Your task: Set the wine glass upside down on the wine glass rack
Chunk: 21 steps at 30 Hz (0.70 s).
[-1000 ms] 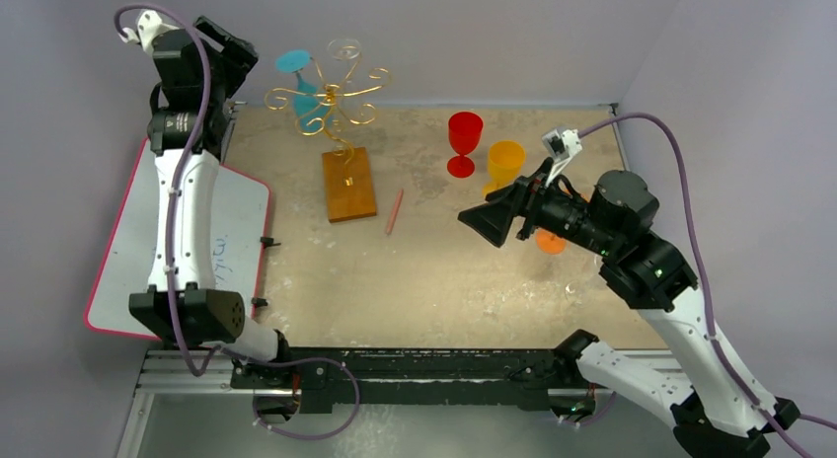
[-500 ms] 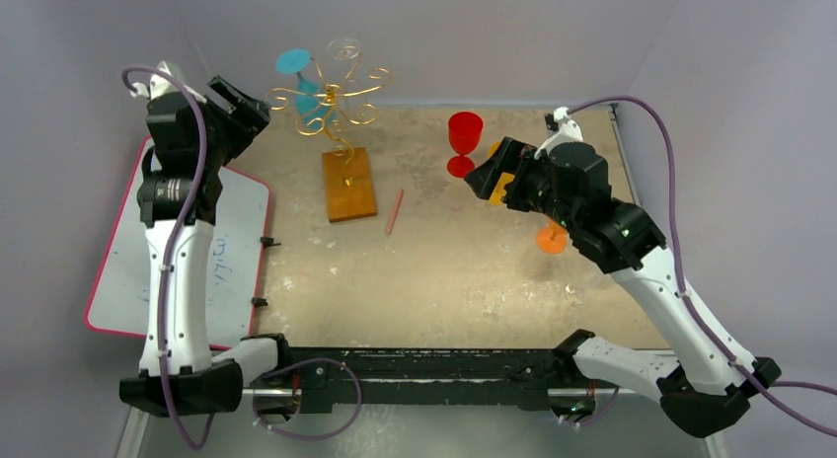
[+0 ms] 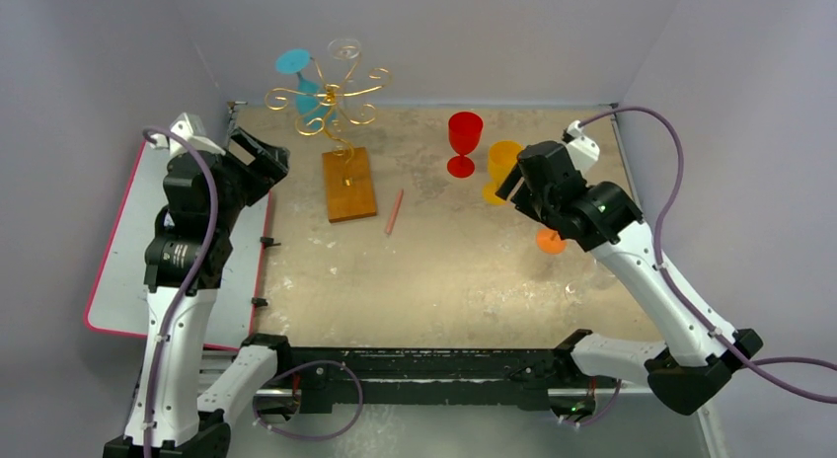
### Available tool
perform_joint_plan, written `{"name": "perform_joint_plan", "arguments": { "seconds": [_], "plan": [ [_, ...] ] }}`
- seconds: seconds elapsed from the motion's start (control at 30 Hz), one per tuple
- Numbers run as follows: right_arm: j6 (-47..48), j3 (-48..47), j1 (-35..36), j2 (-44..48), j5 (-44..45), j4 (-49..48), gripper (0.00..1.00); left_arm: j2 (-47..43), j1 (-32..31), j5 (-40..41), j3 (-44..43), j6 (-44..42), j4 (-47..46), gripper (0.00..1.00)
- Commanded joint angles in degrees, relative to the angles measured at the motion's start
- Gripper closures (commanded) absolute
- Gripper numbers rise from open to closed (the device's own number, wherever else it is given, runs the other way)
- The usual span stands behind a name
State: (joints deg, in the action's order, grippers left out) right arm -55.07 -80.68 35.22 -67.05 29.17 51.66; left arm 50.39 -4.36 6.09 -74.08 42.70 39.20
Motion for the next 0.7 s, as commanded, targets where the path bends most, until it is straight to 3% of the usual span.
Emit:
{"name": "perform_joint_plan", "arguments": {
  "seconds": [0.0, 0.17, 0.27, 0.5, 0.67],
  "plan": [
    [-8.8, -4.4, -0.5, 0.2, 11.4, 10.8, 0.28, -3.0, -2.3, 0.0, 3.0, 1.5, 0.6, 0.16],
    [-10.5, -4.1, -4.4, 0.1, 10.2, 14.6, 0.36, -5.4, -5.6, -8.1, 7.1, -1.3, -3.3, 0.17],
    [-10.9, -1.0, -8.4, 2.1, 9.2, 14.5, 0.42, -5.8, -6.8, -7.5, 9.4, -1.9, -2.9, 0.19],
    [-7.4, 3.5, -21.3, 5.0, 7.9, 14.6, 0.42, -4.0, -6.9, -15.0, 11.8, -6.3, -2.0, 0.22],
    [-6.9, 6.9, -28.4, 6.4, 7.5, 14.5, 0.45, -3.8, -6.9, -15.8, 12.3, -8.2, -1.6, 0.23]
  ]
}}
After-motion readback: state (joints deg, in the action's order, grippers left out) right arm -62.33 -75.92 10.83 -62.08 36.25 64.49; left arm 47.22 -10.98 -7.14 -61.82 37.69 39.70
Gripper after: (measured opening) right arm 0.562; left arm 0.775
